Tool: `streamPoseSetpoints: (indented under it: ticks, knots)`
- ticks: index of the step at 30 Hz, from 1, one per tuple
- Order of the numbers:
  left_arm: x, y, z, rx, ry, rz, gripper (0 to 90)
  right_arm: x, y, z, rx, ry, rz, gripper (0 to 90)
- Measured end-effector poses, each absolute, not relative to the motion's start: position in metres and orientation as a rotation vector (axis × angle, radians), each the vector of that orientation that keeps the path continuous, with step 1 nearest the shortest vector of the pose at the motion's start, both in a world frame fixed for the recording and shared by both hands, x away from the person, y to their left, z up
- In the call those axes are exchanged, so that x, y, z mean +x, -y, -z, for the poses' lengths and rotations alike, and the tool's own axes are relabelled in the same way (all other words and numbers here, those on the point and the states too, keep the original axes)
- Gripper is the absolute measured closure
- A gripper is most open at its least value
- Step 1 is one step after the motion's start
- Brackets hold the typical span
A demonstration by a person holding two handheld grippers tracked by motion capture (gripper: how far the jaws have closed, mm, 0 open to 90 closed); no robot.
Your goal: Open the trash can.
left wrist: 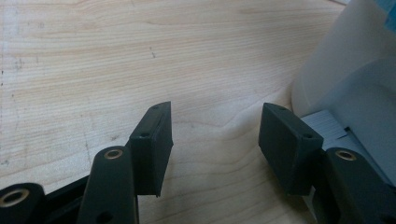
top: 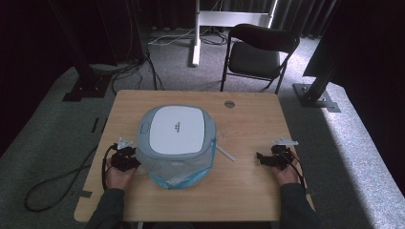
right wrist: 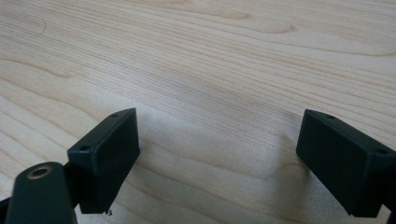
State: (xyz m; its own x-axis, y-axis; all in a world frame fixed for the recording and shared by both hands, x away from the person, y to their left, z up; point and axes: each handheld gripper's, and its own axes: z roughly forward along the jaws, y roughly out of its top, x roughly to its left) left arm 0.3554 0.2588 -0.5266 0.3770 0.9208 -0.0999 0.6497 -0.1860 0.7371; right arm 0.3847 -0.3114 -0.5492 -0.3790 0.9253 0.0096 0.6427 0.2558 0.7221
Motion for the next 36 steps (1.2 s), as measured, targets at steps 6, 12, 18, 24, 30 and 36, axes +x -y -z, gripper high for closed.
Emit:
streamPoseSetpoints:
  ticks: [6,12,18,24,30,36]
  knots:
    - [0.355,-0.257,0.520,1.926,-1.344,-0.488,44.6,0.385,0.311,0.549,1.428,-2.112,-0.910,12.2]
    - [0.356,-0.256,0.512,1.928,-1.311,-0.504,44.6,0.385,0.311,0.549,1.428,-2.112,-0.910,12.2]
    - [0.358,-0.259,0.502,1.924,-1.294,-0.507,44.6,0.385,0.311,0.549,1.429,-2.110,-0.909,12.2]
    - [0.360,-0.262,0.488,1.933,-1.282,-0.519,44.1,0.384,0.311,0.549,1.431,-2.108,-0.909,12.2]
    - [0.362,-0.265,0.472,1.920,-1.268,-0.551,44.2,0.384,0.311,0.549,1.432,-2.107,-0.909,12.2]
    - [0.362,-0.268,0.459,1.912,-1.254,-0.566,44.2,0.384,0.311,0.549,1.433,-2.106,-0.909,12.2]
